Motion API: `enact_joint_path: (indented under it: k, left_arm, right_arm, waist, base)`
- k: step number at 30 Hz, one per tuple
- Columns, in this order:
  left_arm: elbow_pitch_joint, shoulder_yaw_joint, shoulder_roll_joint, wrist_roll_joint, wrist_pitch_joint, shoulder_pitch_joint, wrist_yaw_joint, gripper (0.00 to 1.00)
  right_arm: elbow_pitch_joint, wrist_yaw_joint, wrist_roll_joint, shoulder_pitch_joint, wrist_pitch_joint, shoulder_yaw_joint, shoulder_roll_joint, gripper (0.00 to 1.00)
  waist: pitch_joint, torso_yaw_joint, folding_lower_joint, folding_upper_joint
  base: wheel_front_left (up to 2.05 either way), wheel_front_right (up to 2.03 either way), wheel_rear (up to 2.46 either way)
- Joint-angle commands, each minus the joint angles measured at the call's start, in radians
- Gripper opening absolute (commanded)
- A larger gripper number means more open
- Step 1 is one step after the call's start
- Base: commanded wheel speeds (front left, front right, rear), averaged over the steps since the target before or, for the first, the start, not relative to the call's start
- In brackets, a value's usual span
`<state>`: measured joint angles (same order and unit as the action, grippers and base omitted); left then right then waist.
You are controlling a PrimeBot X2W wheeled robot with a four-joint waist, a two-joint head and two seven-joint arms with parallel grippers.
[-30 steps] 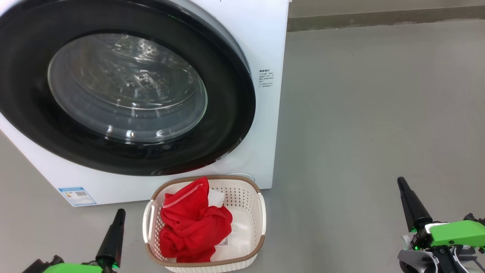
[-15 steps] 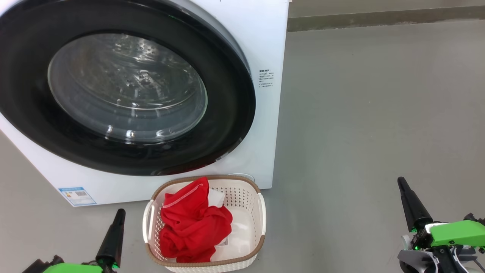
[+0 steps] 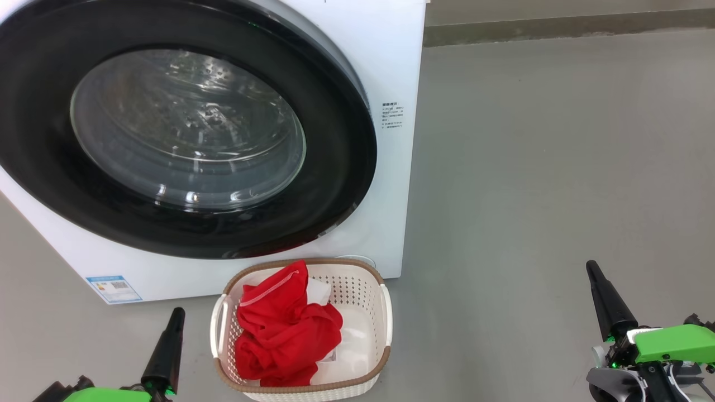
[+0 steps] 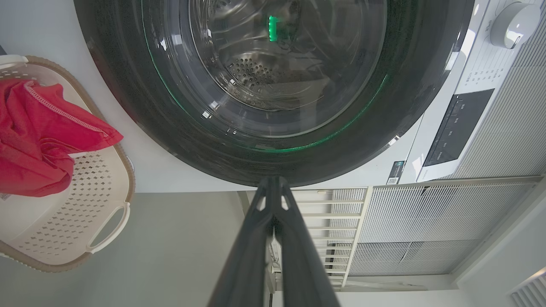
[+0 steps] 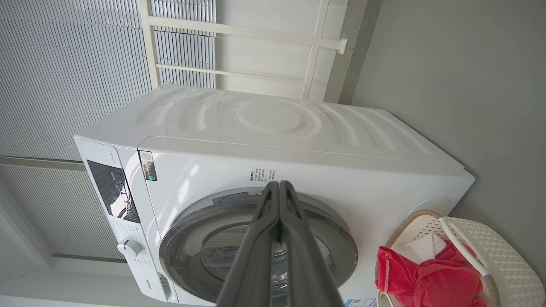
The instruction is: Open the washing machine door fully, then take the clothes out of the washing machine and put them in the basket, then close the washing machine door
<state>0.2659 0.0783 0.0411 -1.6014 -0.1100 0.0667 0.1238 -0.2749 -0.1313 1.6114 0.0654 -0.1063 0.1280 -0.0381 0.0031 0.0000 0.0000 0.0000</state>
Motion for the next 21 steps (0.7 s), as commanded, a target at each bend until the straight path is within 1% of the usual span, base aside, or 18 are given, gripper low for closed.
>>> enact_joint_path:
  k: [1,21]
  left_arm:
    - [-0.021,0.036,0.009,-0.006,-0.004,0.041,0.007,0.0]
    - [-0.021,0.036,0.009,-0.006,-0.004,0.041,0.007,0.0]
  right_arm:
    - [0.03,0.001,-0.002,0.042,-0.006,-0.015,-0.013,0.0]
    - [0.03,0.001,-0.003,0.042,-0.007,-0.014,-0.013,0.0]
  waist:
    - [0.0,0.0,0.0,0.0]
    - [0.0,0.0,0.0,0.0]
  base:
    - [0.0,0.0,0.0]
    - [0.0,0.0,0.0]
